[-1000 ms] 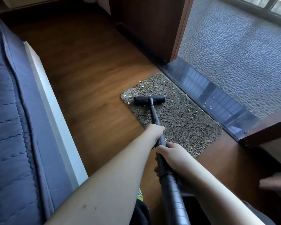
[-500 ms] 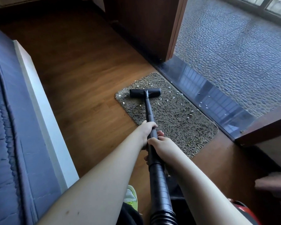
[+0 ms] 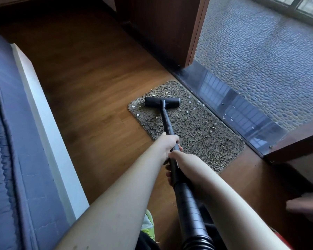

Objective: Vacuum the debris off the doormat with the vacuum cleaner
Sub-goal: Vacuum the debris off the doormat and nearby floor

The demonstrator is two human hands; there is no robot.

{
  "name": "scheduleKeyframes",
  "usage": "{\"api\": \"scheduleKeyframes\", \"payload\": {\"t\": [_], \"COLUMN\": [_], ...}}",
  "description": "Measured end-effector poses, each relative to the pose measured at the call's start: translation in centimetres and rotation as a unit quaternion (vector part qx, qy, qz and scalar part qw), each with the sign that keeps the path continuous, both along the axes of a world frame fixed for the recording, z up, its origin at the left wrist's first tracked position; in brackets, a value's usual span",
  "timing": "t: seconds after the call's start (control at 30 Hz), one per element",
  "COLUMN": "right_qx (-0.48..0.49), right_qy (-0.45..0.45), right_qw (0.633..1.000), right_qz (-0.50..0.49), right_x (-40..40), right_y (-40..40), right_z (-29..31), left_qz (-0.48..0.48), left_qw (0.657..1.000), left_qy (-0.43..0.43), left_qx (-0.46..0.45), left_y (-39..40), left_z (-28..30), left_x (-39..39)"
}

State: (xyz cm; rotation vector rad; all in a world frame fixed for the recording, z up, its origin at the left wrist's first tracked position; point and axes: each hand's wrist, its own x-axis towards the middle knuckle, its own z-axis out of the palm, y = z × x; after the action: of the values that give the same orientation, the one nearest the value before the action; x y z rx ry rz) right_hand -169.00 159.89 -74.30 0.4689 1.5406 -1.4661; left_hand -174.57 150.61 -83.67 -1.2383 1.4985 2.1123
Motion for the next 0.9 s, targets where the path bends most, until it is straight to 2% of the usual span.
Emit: {"api": "scheduleKeyframes", "payload": {"t": [0.47,0.9], "right_qx": [0.019,0.035], "right_qy": [0.005,0.027], "right_qw": [0.998,0.997], "right_qz": [0.055,0.06], "right_x": [2.8,1.7], "right_y": [3.7,2.2], "right_z": [2.9,1.6], "left_qz": [-0.015,-0.024], "left_qw": [0.999,0.998], "left_qy": [-0.045,-0.031], "left_qx": [-0.015,-0.054], "left_y": [3.1,2.1], "left_z": [1.5,0.8], "left_x": [3.0,1.9]}}
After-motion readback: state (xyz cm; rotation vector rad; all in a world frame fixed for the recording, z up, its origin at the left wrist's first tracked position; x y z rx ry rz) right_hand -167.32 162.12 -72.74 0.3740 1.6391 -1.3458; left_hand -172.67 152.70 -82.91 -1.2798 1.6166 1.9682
